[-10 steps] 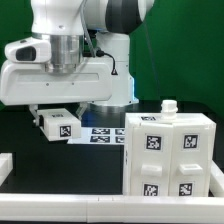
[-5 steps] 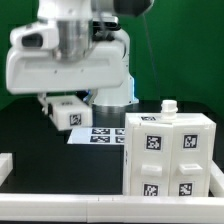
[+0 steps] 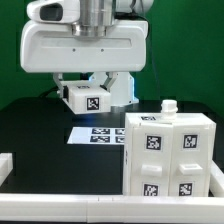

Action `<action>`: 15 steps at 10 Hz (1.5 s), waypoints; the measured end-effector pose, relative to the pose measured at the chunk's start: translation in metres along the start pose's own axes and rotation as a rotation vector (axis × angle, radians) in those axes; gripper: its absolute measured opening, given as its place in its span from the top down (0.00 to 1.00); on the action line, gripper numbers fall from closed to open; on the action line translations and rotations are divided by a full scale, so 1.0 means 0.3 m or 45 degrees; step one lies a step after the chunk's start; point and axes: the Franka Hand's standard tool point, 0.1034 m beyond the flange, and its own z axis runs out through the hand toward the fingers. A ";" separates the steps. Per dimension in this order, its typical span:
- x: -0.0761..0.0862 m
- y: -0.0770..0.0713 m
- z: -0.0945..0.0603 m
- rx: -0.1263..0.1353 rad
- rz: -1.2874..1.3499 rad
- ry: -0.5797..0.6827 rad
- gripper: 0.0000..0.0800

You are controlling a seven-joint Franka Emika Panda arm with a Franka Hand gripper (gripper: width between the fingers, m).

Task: Assemble cabinet

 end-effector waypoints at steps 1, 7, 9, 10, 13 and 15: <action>0.039 -0.020 -0.052 -0.026 0.010 -0.015 0.30; 0.179 -0.152 -0.186 -0.058 0.078 -0.009 0.30; 0.208 -0.184 -0.200 -0.064 0.113 -0.010 0.30; 0.247 -0.207 -0.209 -0.071 0.115 0.003 0.30; 0.307 -0.241 -0.225 -0.081 0.147 0.006 0.30; 0.306 -0.248 -0.215 -0.078 0.163 0.001 0.30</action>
Offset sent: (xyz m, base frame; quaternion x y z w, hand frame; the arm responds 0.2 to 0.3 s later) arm 0.0338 0.0562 0.0458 -0.0801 -0.0460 0.0847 0.9921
